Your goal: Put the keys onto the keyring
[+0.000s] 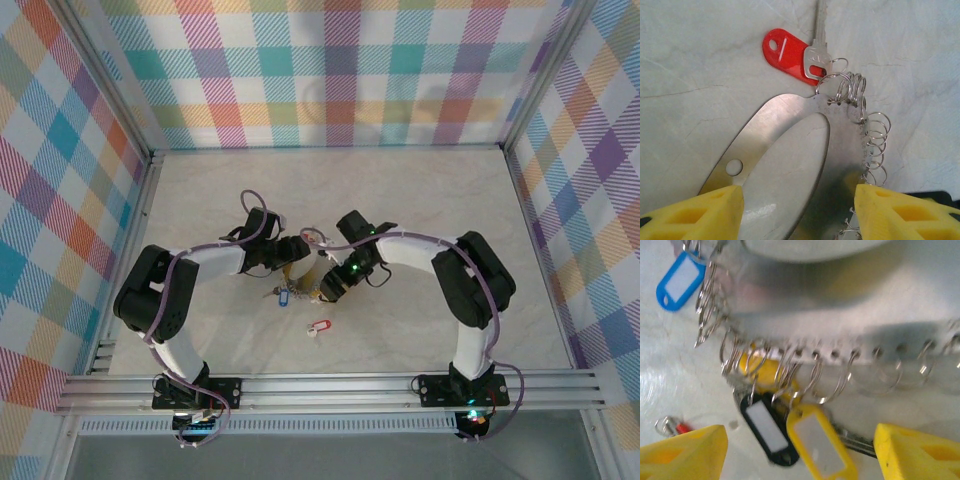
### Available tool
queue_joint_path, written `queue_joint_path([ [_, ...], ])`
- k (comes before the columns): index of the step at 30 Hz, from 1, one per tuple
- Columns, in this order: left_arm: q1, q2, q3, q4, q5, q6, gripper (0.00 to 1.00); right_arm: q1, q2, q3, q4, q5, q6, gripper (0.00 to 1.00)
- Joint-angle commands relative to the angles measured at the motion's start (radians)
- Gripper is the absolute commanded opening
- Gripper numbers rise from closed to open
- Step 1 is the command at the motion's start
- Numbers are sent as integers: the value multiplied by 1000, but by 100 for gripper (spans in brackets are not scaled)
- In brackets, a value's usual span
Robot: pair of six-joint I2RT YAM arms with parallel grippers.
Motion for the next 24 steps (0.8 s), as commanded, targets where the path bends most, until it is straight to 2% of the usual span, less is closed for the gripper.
queue_joint_path([
  [1,10,-8,6,-6,-19,-17,61,18,-38,-53,-93,-60,15,78],
  [6,10,-2,5,1,-19,-22,61,24,-14,-12,-153,-168,14,78],
  [12,10,-4,7,5,-36,-19,61,24,-13,-10,-123,-440,2,77],
  [14,10,-4,8,6,-38,-21,61,20,-30,-12,-93,-478,13,78],
  [17,11,-17,11,-2,-37,-20,61,-7,-79,-12,-43,-424,48,78],
  [21,15,-55,21,-46,-48,14,61,-72,-155,-35,30,-216,145,79],
  [23,20,-79,25,-72,-52,27,61,-81,-171,-25,22,-44,199,79],
  [24,23,-92,27,-86,-54,34,62,-85,-160,-4,-4,53,248,74],
])
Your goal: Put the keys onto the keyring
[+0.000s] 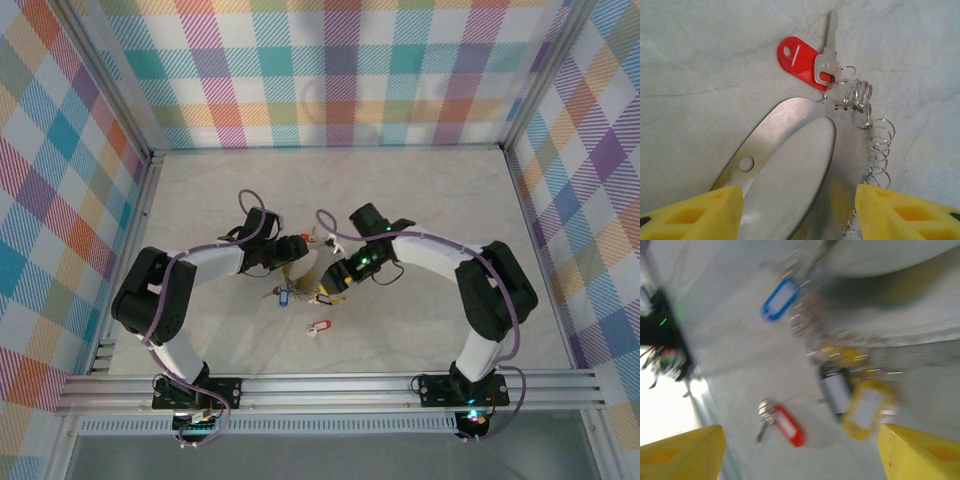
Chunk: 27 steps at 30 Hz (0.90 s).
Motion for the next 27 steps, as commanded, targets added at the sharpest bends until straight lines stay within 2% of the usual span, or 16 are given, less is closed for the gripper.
queue_joint_path([
  [1,24,-77,27,-65,-23,44,62,-23,4,47,-24,240,132,69],
  [3,29,-104,27,-93,-34,59,62,-29,24,62,-31,207,192,59],
  [6,37,-136,24,-130,-46,82,62,-29,7,-3,78,105,319,53],
  [9,39,-167,14,-159,-61,104,62,-52,7,-53,153,59,468,52],
  [13,39,-191,-4,-172,-80,117,62,-103,39,-112,321,-89,766,46],
  [16,39,-197,-5,-179,-88,126,62,-118,68,-107,310,-102,902,44],
  [19,39,-207,-10,-176,-100,132,62,-119,60,-175,400,-71,1026,36],
  [22,39,-222,-30,-165,-118,140,62,-120,75,-243,517,-66,1183,34],
  [24,39,-228,-35,-164,-129,148,62,-106,82,-306,641,-61,1311,26],
  [27,39,-237,-34,-171,-140,159,62,-92,62,-359,689,-6,1405,23],
])
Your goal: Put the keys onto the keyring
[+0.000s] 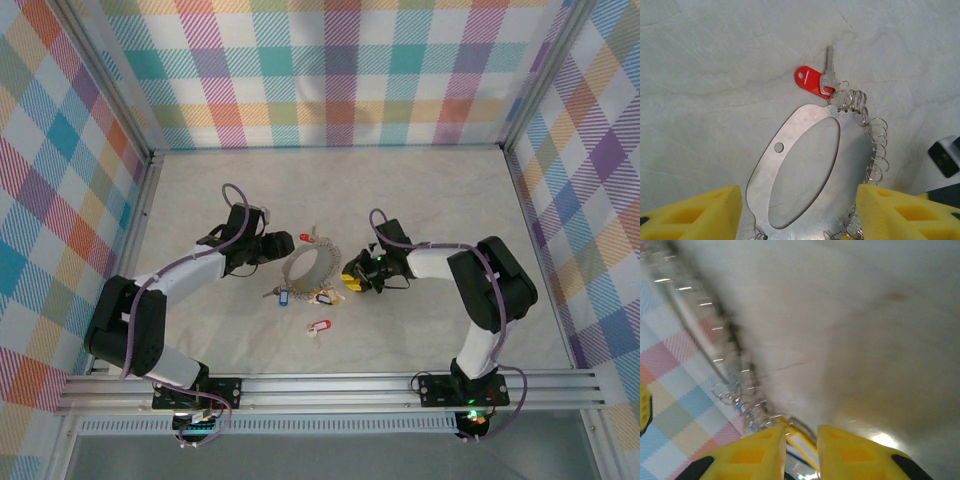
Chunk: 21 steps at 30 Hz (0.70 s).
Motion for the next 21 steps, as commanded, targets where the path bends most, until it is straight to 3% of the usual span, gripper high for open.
queue_joint_path([
  [1,8,-34,-15,-19,-29,33,62,17,-14,-50,133,47,215,23],
  [21,8,-59,-47,-1,-54,28,62,82,17,2,163,141,285,20],
])
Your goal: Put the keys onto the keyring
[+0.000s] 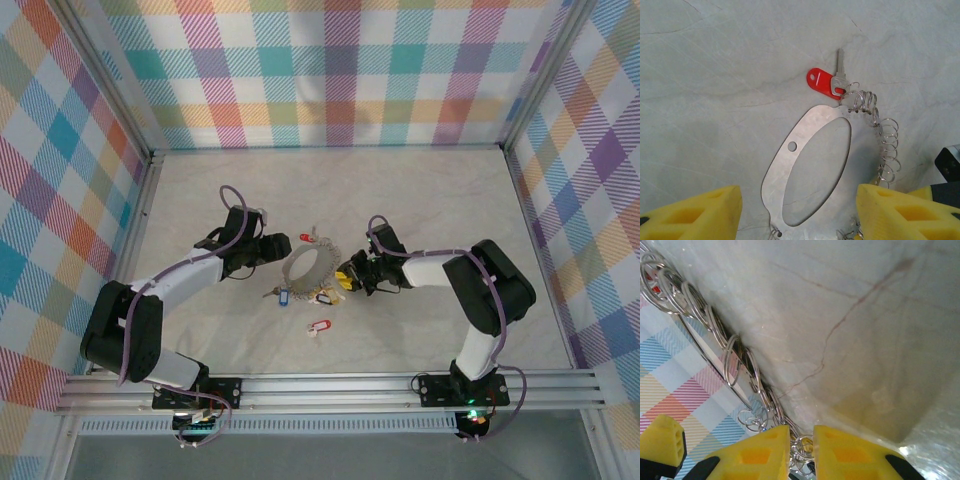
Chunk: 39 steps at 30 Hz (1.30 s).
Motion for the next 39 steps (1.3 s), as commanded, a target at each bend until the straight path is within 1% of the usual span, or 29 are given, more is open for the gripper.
queue_joint_path([
  [1,9,-30,-18,-3,-19,9,62,17,32,34,31,17,27,20],
  [12,8,-44,-46,0,-22,9,62,32,63,62,56,20,38,22],
  [21,8,-40,-49,17,-20,6,62,41,55,47,80,55,48,18],
  [23,8,-39,-50,20,-19,7,62,42,57,47,86,57,58,16],
  [33,8,-63,-46,41,1,51,62,45,64,60,103,65,73,12],
  [35,7,-70,-58,96,42,92,62,45,63,59,106,65,79,12],
  [37,-3,-95,-93,215,145,185,63,43,61,60,110,64,87,12],
  [39,-27,-119,-138,346,206,277,63,43,60,60,112,65,97,12],
])
